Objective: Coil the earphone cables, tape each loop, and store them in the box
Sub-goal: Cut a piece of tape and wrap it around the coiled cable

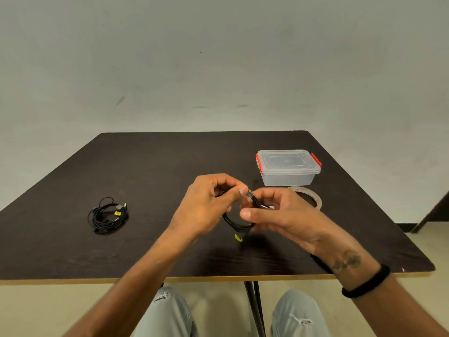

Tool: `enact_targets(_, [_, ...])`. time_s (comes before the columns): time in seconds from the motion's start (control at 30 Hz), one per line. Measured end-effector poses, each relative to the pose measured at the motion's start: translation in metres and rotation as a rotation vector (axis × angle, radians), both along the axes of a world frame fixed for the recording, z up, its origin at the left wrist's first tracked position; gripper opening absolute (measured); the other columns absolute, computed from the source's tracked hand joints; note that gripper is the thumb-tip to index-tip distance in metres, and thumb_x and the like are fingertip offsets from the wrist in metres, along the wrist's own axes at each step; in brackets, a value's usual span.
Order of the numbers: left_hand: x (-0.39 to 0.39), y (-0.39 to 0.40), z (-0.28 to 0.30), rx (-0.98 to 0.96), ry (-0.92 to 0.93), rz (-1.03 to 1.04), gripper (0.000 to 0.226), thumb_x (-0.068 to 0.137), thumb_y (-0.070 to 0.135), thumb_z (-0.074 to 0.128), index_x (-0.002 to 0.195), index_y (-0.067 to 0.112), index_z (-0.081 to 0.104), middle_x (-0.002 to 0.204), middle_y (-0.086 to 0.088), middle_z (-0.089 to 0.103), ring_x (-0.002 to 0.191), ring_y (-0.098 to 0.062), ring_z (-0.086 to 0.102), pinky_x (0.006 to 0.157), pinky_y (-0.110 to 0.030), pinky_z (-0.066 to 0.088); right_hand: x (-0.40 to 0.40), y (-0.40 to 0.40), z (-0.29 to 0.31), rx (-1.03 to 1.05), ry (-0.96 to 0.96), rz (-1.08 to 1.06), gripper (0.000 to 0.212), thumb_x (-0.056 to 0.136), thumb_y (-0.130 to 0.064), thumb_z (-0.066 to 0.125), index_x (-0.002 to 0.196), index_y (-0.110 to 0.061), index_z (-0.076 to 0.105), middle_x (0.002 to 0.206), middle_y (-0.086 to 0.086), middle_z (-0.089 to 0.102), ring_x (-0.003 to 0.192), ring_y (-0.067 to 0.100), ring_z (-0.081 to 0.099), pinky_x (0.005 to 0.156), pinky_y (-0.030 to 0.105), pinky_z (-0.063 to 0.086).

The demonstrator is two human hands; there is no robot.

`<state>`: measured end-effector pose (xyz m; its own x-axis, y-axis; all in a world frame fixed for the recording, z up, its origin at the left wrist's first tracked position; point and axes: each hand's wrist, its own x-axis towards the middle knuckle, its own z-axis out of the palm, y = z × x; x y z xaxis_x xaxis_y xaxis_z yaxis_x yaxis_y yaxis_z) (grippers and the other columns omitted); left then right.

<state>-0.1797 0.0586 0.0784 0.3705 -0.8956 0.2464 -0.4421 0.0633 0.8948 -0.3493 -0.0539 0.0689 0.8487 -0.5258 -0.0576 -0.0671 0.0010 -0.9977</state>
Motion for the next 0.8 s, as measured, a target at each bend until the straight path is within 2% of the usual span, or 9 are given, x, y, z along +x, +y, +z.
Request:
enact_targets(0.1, [-0.003, 0.001, -0.005, 0.026, 0.042, 0.130, 0.010, 0.097, 0.033, 0.071, 0.095, 0.027, 0.079, 0.061, 0.019, 0.065, 0.058, 0.000, 0.057, 0.064, -0.021, 0.045, 0.004, 0.012, -0.003, -0.352, 0.071, -0.294, 0.048, 0.072, -0.025, 0.096, 0.114, -0.030, 0.072, 0.105, -0.005, 0.074, 0.095, 0.011, 0.073, 0.087, 0.030, 0.062])
enact_targets(0.17, [-0.005, 0.001, -0.008, 0.033, 0.071, 0.184, 0.010, 0.096, 0.034, 0.072, 0.095, 0.026, 0.079, 0.060, 0.017, 0.066, 0.059, 0.001, 0.059, 0.066, -0.023, 0.048, 0.008, 0.020, -0.007, -0.569, 0.019, -0.405, 0.050, 0.074, -0.022, 0.095, 0.112, -0.033, 0.065, 0.099, -0.011, 0.070, 0.088, 0.007, 0.070, 0.078, 0.024, 0.060])
enact_targets(0.23, [-0.007, 0.001, -0.009, 0.044, 0.123, 0.211, 0.011, 0.095, 0.034, 0.074, 0.092, 0.025, 0.080, 0.061, 0.014, 0.067, 0.059, 0.000, 0.060, 0.069, -0.025, 0.049, 0.014, 0.026, -0.014, -0.799, 0.011, -0.453, 0.045, 0.077, -0.018, 0.091, 0.110, -0.032, 0.063, 0.098, -0.015, 0.066, 0.085, 0.005, 0.066, 0.075, 0.023, 0.058])
enact_targets(0.37, [-0.011, 0.001, -0.006, 0.062, 0.266, 0.220, 0.015, 0.095, 0.031, 0.074, 0.087, 0.021, 0.081, 0.068, -0.002, 0.068, 0.059, -0.004, 0.059, 0.073, -0.027, 0.051, 0.023, 0.028, -0.026, -1.141, -0.054, -0.522, 0.036, 0.080, -0.009, 0.088, 0.106, -0.021, 0.066, 0.100, -0.006, 0.064, 0.079, 0.010, 0.061, 0.068, 0.036, 0.058])
enact_targets(0.5, [-0.010, -0.002, -0.005, 0.113, 0.496, 0.229, 0.021, 0.095, 0.024, 0.075, 0.082, 0.008, 0.081, 0.070, -0.007, 0.064, 0.060, -0.011, 0.055, 0.079, -0.035, 0.047, 0.025, 0.023, -0.032, -1.353, -0.130, -0.538, 0.017, 0.090, -0.003, 0.078, 0.104, -0.010, 0.070, 0.100, 0.004, 0.067, 0.084, 0.022, 0.066, 0.070, 0.039, 0.059])
enact_targets(0.6, [-0.010, -0.002, -0.003, 0.134, 0.628, 0.211, 0.018, 0.093, 0.019, 0.076, 0.087, 0.003, 0.081, 0.071, -0.006, 0.066, 0.057, -0.011, 0.056, 0.080, -0.037, 0.049, 0.026, 0.020, -0.035, -1.495, -0.124, -0.539, 0.004, 0.096, -0.001, 0.069, 0.098, -0.004, 0.071, 0.100, 0.009, 0.068, 0.085, 0.027, 0.067, 0.071, 0.042, 0.060])
enact_targets(0.67, [-0.008, -0.001, -0.002, 0.133, 0.630, 0.201, 0.017, 0.093, 0.019, 0.076, 0.090, 0.002, 0.081, 0.072, -0.006, 0.068, 0.059, -0.011, 0.058, 0.082, -0.037, 0.050, 0.025, 0.019, -0.037, -1.512, -0.119, -0.528, 0.007, 0.095, -0.001, 0.069, 0.100, -0.003, 0.072, 0.102, 0.011, 0.069, 0.084, 0.027, 0.068, 0.068, 0.042, 0.060])
enact_targets(0.8, [-0.006, 0.003, -0.003, 0.096, 0.492, 0.191, 0.017, 0.092, 0.026, 0.078, 0.089, 0.010, 0.083, 0.074, -0.006, 0.070, 0.066, -0.012, 0.061, 0.082, -0.034, 0.052, 0.023, 0.020, -0.033, -1.435, -0.150, -0.501, 0.005, 0.095, -0.002, 0.072, 0.100, -0.003, 0.073, 0.102, 0.009, 0.068, 0.079, 0.024, 0.069, 0.067, 0.039, 0.061])
